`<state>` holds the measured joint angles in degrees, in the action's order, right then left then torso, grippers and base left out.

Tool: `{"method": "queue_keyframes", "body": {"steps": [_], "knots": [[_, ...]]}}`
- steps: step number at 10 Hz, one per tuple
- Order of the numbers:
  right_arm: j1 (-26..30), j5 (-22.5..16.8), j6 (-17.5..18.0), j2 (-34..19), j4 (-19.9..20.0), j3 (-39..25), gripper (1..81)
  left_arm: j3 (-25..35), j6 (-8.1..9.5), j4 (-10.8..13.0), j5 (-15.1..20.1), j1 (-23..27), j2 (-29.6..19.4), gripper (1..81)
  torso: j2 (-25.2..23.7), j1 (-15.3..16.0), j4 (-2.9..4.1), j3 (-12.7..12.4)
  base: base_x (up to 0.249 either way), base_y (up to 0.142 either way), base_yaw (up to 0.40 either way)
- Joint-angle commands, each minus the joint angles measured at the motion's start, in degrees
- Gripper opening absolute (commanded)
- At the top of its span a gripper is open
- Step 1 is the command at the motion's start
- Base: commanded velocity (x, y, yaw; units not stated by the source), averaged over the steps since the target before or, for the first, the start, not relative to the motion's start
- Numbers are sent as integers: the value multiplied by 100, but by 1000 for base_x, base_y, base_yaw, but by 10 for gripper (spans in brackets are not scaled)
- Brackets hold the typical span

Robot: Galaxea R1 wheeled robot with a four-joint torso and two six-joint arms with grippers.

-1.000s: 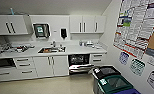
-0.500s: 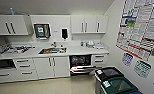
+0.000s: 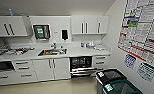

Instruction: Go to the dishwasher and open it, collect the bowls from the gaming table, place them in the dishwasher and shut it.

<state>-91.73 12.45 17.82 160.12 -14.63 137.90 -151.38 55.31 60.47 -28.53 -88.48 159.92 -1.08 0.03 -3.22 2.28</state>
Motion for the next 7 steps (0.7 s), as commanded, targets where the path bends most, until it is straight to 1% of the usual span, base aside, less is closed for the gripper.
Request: {"method": "queue_keyframes", "body": {"steps": [1, 7], "knots": [[203, -199, -16, -39, -128, -71, 10, -41, -3, 44, 84, 256, -188, 10, 0, 0, 0, 0, 136, 0, 0], [203, -199, -16, -39, -128, -71, 10, -41, -3, 44, 84, 256, -188, 10, 2, 5, 0, 2, 132, 0, 0]]}}
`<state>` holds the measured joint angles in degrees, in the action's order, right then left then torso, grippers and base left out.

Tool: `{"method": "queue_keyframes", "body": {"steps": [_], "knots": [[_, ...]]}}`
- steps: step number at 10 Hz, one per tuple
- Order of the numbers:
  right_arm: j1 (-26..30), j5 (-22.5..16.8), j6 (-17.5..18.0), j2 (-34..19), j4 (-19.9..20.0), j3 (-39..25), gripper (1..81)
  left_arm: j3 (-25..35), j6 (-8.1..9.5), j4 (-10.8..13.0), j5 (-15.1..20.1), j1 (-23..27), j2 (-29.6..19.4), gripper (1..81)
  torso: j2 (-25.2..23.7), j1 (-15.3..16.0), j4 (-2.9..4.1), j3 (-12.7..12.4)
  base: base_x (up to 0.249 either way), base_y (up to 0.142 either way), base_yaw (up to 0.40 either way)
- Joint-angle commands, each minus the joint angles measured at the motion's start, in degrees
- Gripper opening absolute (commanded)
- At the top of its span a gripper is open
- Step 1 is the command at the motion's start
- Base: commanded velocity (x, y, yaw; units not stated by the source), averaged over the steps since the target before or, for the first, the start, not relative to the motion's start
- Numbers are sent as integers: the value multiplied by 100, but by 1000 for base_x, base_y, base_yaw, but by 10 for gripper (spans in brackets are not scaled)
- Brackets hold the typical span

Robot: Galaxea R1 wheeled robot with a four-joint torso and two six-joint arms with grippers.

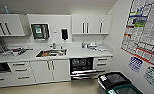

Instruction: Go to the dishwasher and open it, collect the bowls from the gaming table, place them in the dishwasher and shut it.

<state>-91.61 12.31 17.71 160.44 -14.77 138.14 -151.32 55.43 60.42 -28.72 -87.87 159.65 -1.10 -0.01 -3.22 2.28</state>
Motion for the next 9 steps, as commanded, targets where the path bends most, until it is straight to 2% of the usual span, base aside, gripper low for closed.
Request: {"method": "queue_keyframes", "body": {"steps": [1, 2, 9], "knots": [[191, -185, -13, -71, -113, -87, 10, -47, -15, 49, 104, 204, -161, 10, 0, 1, 0, 0, 117, 0, 0], [199, -185, -5, -71, -113, -87, 10, -47, -15, 49, 104, 195, -161, 10, 0, 1, 0, 0, 115, 0, 0], [200, -185, -5, -62, -113, -87, 10, -47, -6, 49, 104, 196, -170, 10, 0, 1, 0, 0, 106, 69, 0]]}}
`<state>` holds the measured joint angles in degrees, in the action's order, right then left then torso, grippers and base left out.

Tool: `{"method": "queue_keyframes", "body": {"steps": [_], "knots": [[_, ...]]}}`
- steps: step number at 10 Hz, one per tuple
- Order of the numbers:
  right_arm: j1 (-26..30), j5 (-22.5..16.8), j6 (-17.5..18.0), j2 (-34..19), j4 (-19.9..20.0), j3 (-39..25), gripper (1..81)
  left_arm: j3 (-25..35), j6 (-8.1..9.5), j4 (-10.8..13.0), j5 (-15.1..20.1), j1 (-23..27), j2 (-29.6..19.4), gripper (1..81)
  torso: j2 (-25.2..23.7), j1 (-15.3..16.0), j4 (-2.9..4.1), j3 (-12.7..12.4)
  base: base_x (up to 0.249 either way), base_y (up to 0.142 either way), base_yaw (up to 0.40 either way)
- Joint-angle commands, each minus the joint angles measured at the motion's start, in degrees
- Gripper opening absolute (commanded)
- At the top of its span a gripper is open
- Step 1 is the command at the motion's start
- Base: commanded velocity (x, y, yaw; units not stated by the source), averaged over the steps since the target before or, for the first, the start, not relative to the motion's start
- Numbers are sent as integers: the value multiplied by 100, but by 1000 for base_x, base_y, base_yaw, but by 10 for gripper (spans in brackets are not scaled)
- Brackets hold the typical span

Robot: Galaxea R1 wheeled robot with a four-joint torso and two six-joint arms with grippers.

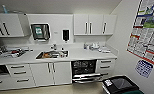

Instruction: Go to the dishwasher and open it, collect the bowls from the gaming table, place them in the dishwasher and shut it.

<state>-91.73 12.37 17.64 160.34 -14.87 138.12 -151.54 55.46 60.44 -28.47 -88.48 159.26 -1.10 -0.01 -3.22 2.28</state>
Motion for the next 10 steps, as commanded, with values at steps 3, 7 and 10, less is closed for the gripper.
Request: {"method": "queue_keyframes", "body": {"steps": [3, 7, 10], "knots": [[212, -191, -6, -52, -112, -84, 10, -25, -8, 47, 78, 256, -131, 10, 0, 1, 0, 0, 104, 71, 0], [203, -191, -6, -44, -112, -84, 10, -25, -17, 47, 78, 256, -131, 10, 0, 1, 0, 0, 106, 69, 0], [203, -191, 3, -44, -112, -76, 10, -25, -17, 47, 78, 256, -131, 10, 0, 1, 0, 0, 132, 0, 0]]}}
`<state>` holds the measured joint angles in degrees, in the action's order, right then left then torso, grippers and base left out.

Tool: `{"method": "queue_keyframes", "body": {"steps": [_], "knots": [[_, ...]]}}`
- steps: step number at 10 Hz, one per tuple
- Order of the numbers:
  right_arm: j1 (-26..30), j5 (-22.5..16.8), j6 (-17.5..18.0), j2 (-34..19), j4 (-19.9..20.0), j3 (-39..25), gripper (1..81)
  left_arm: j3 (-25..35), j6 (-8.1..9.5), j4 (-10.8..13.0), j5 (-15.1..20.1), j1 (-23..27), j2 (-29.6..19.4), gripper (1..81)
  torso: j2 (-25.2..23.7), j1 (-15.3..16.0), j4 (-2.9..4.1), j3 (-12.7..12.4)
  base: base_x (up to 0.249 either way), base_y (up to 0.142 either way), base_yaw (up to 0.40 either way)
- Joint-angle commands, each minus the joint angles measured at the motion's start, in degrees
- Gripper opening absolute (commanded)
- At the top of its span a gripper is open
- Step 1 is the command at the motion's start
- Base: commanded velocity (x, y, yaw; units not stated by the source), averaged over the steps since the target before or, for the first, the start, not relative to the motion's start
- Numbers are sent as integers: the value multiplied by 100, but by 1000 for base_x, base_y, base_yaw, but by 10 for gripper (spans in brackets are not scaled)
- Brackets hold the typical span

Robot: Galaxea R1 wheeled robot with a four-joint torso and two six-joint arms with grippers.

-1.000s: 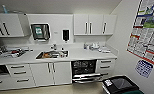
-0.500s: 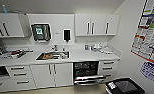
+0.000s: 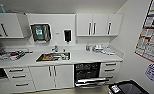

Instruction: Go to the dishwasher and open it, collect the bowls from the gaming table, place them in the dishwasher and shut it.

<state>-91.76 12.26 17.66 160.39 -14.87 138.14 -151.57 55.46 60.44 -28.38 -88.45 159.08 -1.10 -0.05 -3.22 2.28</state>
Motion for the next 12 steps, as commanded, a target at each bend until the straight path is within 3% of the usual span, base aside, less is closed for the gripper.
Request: {"method": "queue_keyframes", "body": {"steps": [1, 12], "knots": [[206, -180, 0, -49, -112, -78, 10, -22, -17, 47, 69, 254, -112, 10, 0, 5, 0, 0, 136, 0, 0], [206, -189, 0, -49, -130, -69, 10, -22, 0, 47, 69, 262, -121, 10, 0, 5, 0, 0, 128, 0, 0]]}}
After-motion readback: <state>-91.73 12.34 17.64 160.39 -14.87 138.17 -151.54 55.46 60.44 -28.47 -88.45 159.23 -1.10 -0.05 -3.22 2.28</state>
